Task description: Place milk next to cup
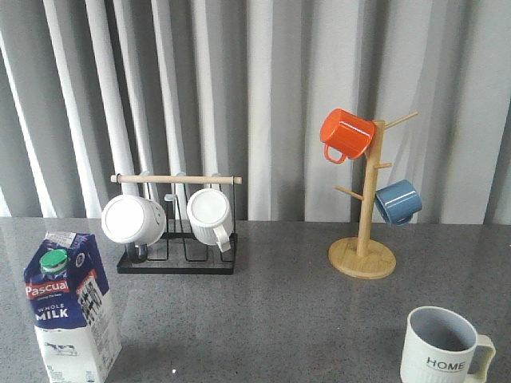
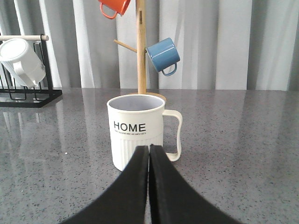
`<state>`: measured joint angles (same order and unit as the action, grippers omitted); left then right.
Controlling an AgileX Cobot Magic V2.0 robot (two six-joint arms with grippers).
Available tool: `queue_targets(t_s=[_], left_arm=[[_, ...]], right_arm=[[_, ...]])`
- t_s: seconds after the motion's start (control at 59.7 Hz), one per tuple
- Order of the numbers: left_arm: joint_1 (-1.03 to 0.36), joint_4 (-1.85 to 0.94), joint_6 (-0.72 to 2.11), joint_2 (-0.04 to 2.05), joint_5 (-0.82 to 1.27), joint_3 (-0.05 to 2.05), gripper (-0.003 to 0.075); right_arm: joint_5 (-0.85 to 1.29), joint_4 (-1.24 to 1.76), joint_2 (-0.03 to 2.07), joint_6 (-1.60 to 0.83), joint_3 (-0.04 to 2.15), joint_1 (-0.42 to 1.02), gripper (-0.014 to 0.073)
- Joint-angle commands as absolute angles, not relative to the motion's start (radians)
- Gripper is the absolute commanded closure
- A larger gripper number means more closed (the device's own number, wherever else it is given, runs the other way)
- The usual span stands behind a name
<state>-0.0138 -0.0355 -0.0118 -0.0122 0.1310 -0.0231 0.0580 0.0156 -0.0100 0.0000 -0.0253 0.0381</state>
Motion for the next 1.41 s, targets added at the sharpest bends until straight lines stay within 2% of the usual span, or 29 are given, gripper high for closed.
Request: queue_targets(t_s=[0.0,1.006,1.391], left_arm=[[-0.01,-0.039,-0.014,-0.023,0.064,-0.008,0.0726],[-0.01,-0.039,-0.014,-0.023,0.058,-0.008,0.0726],[-0.01,-0.12,-0.237,-0.023,-0.142,-0.003,0.0726]], right_arm=[[-0.02,0.009,-0.022,-0.008,-0.036,0.032,0.06],[-0.022,0.013,-0.021,0.052,-0.036,0.032,0.06],[-0.053,0.182,-0.021,0.097,-0.03,0.032,0.06]])
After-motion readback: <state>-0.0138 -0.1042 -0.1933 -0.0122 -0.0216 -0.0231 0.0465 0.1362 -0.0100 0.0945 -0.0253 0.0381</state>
